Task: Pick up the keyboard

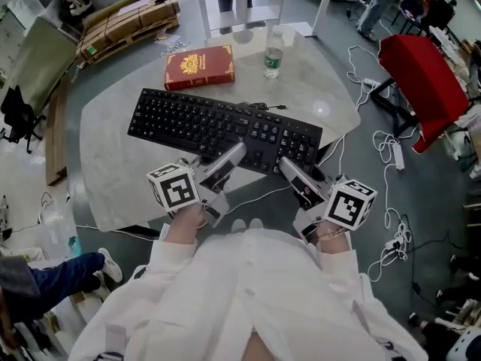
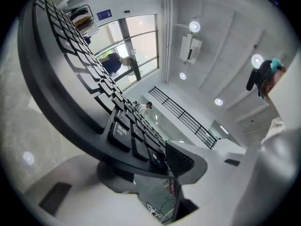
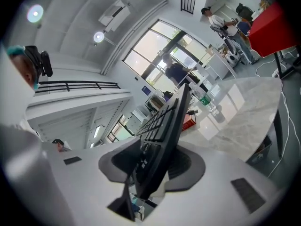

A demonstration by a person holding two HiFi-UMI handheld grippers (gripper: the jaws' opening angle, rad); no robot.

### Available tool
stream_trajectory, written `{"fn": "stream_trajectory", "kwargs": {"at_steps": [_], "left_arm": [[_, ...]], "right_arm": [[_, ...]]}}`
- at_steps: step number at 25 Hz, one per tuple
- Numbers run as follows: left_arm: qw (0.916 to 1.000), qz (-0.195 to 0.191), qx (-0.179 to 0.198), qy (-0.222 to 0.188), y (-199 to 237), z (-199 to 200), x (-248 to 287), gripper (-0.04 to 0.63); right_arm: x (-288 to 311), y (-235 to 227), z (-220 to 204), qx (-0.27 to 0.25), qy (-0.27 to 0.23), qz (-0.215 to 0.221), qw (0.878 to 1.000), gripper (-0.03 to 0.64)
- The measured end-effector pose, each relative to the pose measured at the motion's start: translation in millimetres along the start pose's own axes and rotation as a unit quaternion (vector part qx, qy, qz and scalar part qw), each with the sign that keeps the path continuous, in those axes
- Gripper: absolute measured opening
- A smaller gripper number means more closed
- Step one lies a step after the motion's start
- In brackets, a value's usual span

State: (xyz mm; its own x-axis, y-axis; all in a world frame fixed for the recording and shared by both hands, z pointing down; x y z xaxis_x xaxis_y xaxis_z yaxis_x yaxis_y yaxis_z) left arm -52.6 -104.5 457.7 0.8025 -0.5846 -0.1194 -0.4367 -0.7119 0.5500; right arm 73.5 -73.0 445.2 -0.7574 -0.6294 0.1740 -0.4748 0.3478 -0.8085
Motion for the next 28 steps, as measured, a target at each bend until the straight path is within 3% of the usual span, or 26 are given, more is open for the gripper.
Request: {"fn": "stream_trajectory", "kwargs": {"at_steps": [6, 22, 28], "left_arm": [[0.9995, -0.016, 0.021, -0.019, 0.2, 6.1, 1.8, 0.183], [0.998, -0.016, 0.05, -0.035, -8.9, 13.0, -3.1, 0.183], [0.998, -0.023, 0.057, -0.017, -9.4, 11.0, -0.9, 0.182]], "right_arm": [[1.0, 4.0, 3.6, -0.014, -0.01, 0.015, 1.0, 0.152], [1.5, 16.1, 6.3, -0.055, -0.01, 0.052, 0.997, 0.152], [1.2, 10.6, 5.1, -0.047, -0.013, 0.048, 0.998, 0.152]]}}
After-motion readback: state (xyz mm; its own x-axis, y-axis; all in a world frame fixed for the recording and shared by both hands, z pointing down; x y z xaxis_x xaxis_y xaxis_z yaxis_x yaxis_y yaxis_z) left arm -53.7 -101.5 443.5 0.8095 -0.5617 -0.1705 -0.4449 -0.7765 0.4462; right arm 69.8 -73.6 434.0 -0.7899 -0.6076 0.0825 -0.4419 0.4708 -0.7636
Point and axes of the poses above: the fingertips, and each gripper's own axes: x forward along the fingers, y to its left, z out of its top, the point moved 2 cm from there along -x, backward along the fingers, and after that the axes turned 14 degrees about x, right-handed, at the moved point
